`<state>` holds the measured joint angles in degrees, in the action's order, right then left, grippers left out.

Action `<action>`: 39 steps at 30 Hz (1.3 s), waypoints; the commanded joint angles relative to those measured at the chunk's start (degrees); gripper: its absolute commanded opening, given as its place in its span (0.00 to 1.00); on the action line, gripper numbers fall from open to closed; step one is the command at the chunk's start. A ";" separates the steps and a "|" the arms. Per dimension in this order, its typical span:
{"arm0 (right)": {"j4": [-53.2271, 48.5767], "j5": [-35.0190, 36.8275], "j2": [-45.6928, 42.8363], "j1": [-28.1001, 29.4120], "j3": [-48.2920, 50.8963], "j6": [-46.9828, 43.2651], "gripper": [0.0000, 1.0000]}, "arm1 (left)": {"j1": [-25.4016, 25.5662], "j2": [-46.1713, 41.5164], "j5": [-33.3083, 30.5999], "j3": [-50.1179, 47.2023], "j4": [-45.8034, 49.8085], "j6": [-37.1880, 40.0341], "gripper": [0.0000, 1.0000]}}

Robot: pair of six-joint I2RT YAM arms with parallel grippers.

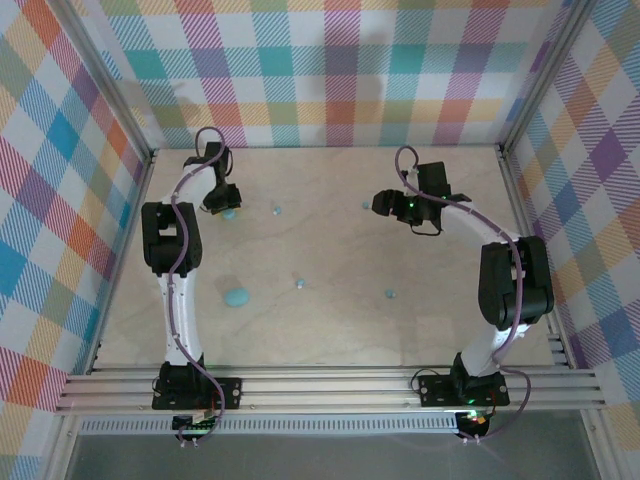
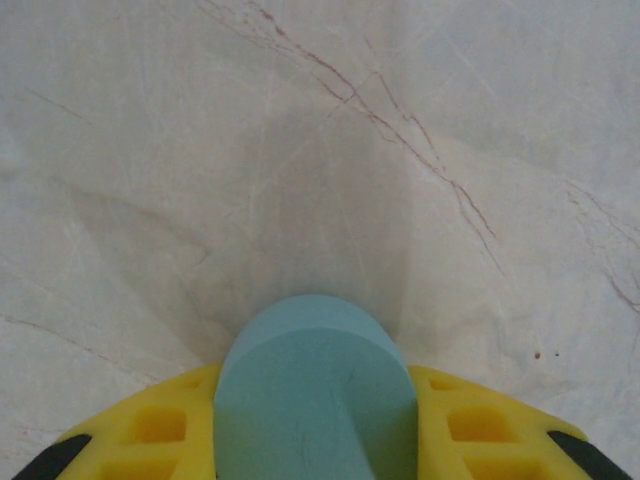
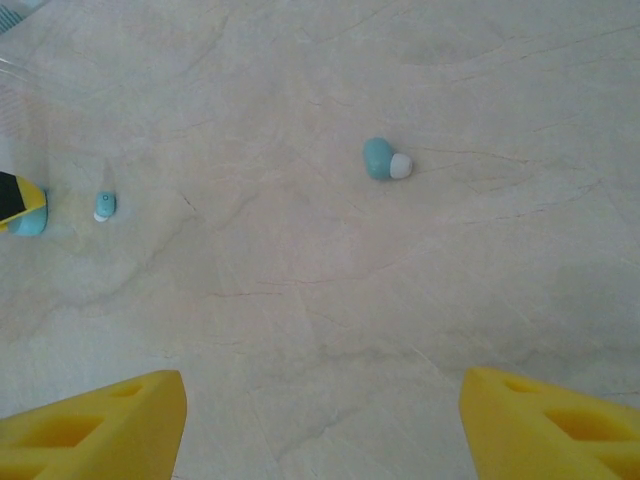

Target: Insert the wireless bluetooth earbuds into the charging case

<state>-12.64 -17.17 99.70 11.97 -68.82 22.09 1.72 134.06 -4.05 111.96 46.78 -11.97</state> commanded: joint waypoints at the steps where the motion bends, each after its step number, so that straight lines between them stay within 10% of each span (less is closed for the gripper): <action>1: -2.04 -0.41 0.00 -0.01 -2.67 1.62 0.73 | 0.78 -3.32 -1.26 -1.99 1.79 3.37 0.20; 11: -6.13 -12.83 -1.92 0.08 -5.52 10.12 0.72 | 6.96 -15.69 3.85 -9.24 0.57 18.12 0.09; 26: -11.50 -33.05 -4.87 4.62 -5.39 17.66 0.66 | 19.59 -38.45 43.68 -28.53 -11.10 30.88 0.12; 39: -14.65 -35.54 -14.31 9.08 -3.40 17.91 0.68 | 27.44 -48.74 43.30 -33.96 -13.21 40.05 0.11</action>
<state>-24.36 -51.51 85.62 19.53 -71.72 40.49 28.49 87.61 37.54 79.59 35.14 24.75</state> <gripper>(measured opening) 0.678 0.362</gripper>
